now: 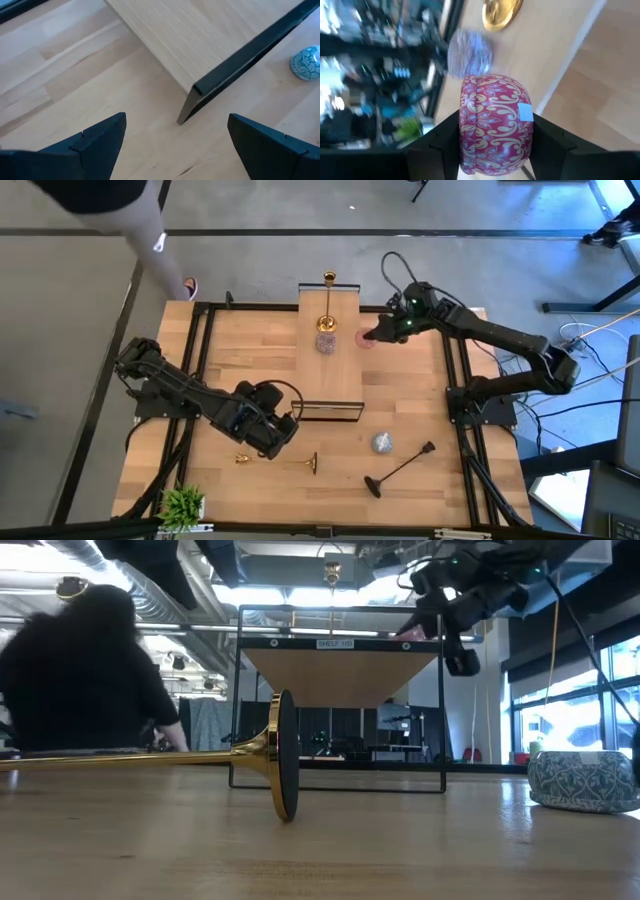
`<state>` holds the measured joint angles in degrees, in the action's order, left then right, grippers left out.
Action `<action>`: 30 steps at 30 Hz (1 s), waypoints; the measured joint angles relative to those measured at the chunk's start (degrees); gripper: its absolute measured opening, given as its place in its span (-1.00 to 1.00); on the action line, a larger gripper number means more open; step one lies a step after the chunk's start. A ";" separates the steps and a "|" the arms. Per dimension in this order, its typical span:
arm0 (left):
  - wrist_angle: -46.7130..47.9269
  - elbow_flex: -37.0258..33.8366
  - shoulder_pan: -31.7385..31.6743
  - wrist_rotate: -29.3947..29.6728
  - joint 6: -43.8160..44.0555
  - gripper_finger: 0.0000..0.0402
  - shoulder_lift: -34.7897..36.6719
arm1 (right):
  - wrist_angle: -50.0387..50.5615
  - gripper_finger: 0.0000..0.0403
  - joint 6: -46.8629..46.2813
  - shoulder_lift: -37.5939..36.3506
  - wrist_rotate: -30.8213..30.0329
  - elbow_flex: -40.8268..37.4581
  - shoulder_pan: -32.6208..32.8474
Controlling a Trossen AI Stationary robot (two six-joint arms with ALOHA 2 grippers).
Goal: Pick & Place candle stick holders
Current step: Put the pink scented candle on the shelf
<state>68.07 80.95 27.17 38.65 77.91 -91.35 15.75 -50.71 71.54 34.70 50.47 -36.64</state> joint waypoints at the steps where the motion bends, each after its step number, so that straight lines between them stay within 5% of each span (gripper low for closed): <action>1: 0.00 0.00 0.05 0.01 0.18 0.73 0.00 | -3.63 -0.11 -2.46 -0.66 -0.85 -1.47 -0.14; 9: 0.04 0.00 -1.20 0.40 -1.33 0.73 0.00 | -21.04 -0.11 -21.97 -3.08 -6.89 -11.13 3.07; 30: -0.13 0.00 -4.49 -1.36 -7.29 0.72 0.00 | -17.27 -0.11 -22.11 -3.03 -11.78 -11.47 6.33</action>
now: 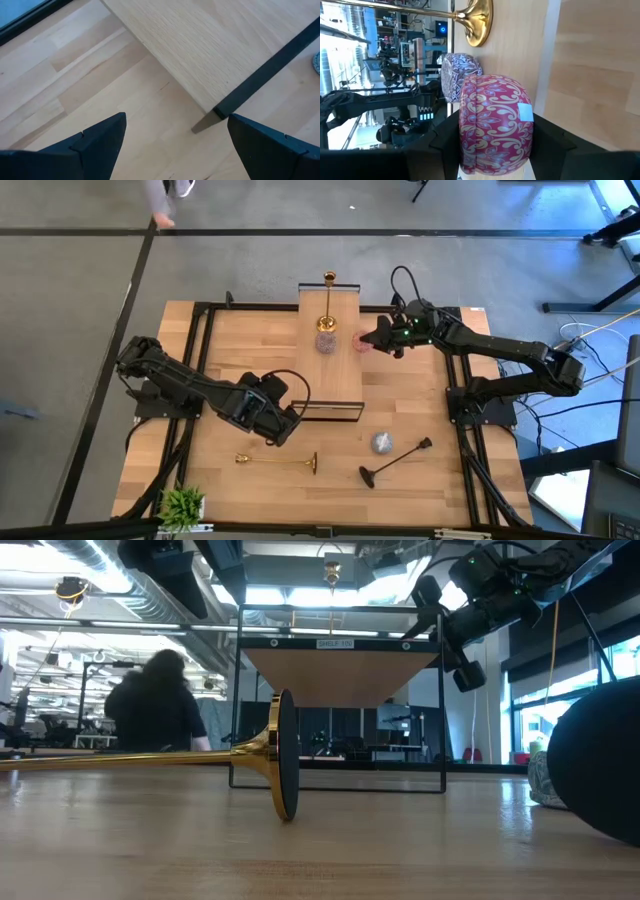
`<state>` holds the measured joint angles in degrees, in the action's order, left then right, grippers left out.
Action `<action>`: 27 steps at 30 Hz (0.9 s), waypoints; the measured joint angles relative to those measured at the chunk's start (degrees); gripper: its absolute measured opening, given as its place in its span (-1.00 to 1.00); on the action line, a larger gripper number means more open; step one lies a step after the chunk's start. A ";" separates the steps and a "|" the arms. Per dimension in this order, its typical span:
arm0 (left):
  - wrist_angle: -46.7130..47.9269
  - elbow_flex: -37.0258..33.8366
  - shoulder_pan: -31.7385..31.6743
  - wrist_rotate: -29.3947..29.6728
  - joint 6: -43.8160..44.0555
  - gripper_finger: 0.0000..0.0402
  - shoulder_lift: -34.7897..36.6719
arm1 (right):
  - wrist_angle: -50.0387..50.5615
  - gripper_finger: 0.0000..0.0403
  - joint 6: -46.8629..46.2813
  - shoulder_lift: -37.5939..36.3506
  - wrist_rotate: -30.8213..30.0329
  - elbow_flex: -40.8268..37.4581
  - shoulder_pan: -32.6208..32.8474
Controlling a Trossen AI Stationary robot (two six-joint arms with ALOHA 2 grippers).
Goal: Pick & Place candle stick holders
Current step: Put the pink scented candle on the shelf
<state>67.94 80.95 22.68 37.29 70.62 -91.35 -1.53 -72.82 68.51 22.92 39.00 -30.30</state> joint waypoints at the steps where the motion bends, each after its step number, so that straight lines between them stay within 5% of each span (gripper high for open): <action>1: 0.00 0.00 0.00 0.01 0.01 0.72 0.00 | 0.01 -0.11 -0.04 0.00 0.00 0.00 0.01; 27: 0.00 0.00 0.02 0.81 0.10 0.72 0.00 | -2.22 -0.11 -3.02 4.52 -3.41 1.63 3.90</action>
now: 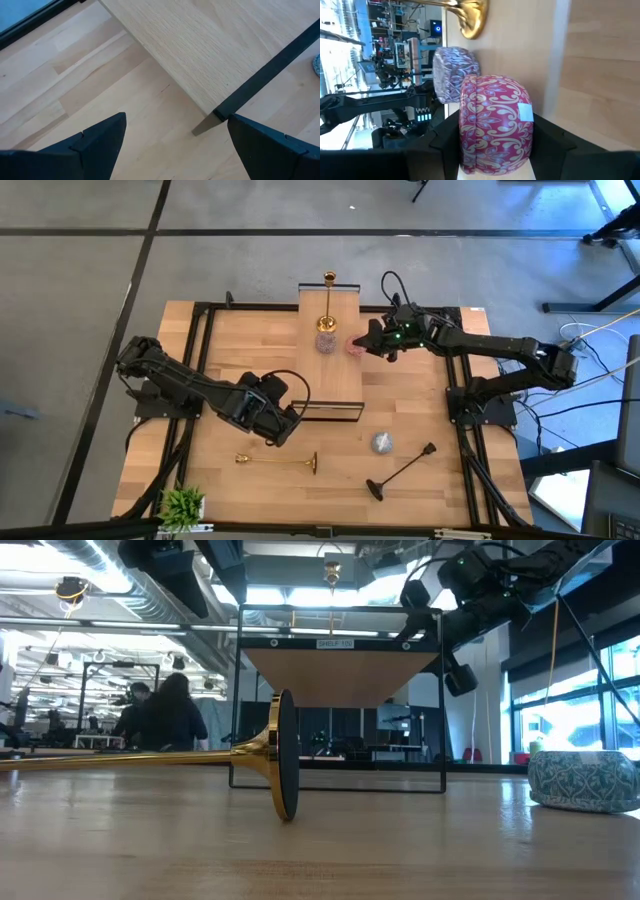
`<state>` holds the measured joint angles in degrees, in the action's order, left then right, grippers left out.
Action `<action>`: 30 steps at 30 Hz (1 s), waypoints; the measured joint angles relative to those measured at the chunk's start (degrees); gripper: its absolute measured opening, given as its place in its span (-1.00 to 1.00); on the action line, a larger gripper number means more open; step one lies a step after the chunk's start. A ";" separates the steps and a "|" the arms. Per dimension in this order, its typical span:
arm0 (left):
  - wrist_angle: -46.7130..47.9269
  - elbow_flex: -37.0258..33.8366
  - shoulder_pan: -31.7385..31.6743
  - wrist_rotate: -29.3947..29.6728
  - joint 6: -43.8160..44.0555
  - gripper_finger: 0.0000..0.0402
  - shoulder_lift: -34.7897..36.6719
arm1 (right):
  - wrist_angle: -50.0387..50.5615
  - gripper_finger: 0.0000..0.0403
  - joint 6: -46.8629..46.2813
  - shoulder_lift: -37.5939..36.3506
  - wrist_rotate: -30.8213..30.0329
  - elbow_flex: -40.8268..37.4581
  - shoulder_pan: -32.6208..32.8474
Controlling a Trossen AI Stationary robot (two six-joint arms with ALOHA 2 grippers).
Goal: Pick & Place candle stick holders
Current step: Put the pink scented candle on the shelf
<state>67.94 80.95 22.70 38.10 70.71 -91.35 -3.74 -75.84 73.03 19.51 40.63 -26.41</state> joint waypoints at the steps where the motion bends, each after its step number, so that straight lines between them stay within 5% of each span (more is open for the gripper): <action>1: -0.02 0.00 0.00 -0.02 0.03 0.72 0.00 | 0.19 -0.11 0.11 0.27 -0.02 0.62 0.09; 12: -0.04 0.00 0.07 -0.02 0.49 0.72 0.00 | 7.92 -0.04 4.35 1.69 -1.32 6.53 0.21; 30: -0.04 0.00 0.07 -0.02 -0.09 0.72 0.00 | 5.34 -0.02 5.41 1.69 -0.59 6.59 0.21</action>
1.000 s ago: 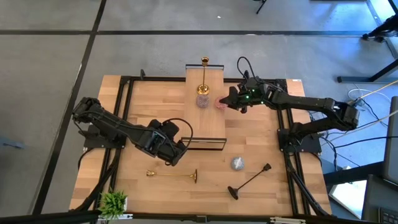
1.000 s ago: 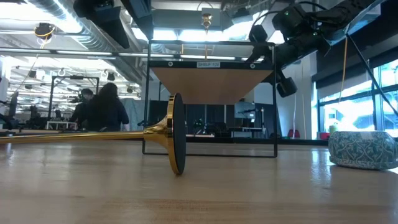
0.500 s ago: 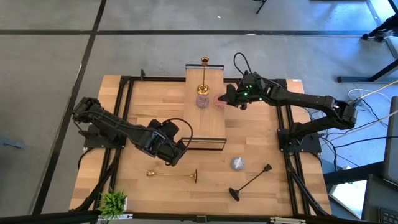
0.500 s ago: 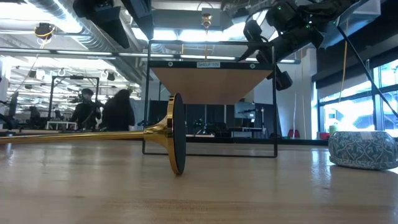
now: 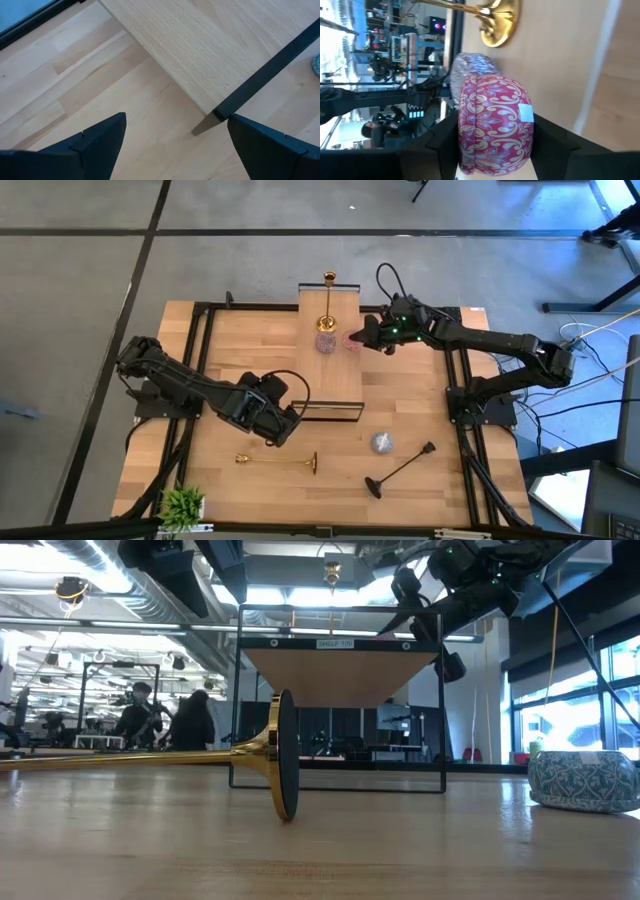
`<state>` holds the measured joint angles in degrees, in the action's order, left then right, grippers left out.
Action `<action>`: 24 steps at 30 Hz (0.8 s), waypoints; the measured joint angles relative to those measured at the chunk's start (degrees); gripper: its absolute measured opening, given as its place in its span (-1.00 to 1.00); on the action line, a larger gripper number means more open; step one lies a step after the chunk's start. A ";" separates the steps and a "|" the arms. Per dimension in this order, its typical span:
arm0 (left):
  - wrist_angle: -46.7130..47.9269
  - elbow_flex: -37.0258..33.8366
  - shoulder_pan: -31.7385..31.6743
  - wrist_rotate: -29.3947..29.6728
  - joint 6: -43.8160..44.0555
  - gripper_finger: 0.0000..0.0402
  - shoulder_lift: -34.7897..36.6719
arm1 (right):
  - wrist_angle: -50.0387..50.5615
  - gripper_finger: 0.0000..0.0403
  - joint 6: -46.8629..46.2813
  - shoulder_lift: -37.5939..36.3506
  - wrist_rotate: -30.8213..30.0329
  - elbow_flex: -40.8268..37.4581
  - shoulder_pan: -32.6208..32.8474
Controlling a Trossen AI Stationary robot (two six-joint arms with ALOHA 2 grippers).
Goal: Pick & Place candle stick holders
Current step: Put the pink scented candle on the shelf
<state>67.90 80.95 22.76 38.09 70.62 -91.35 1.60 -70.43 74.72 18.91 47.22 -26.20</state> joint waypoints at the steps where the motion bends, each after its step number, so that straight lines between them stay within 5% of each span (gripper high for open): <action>1: 0.00 0.00 0.00 0.00 -0.01 0.72 0.00 | -0.56 -0.02 0.00 0.00 0.02 0.00 0.00; 16: 0.02 0.00 0.09 -0.02 0.00 0.72 0.00 | -1.56 0.00 0.22 1.24 0.42 0.04 -0.04; 24: 0.01 0.00 0.09 -0.02 0.02 0.72 0.00 | -2.31 0.38 0.37 3.73 3.23 0.04 0.00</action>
<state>67.91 80.95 22.85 38.06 70.64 -91.35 -0.71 -70.06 78.45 22.14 47.27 -26.20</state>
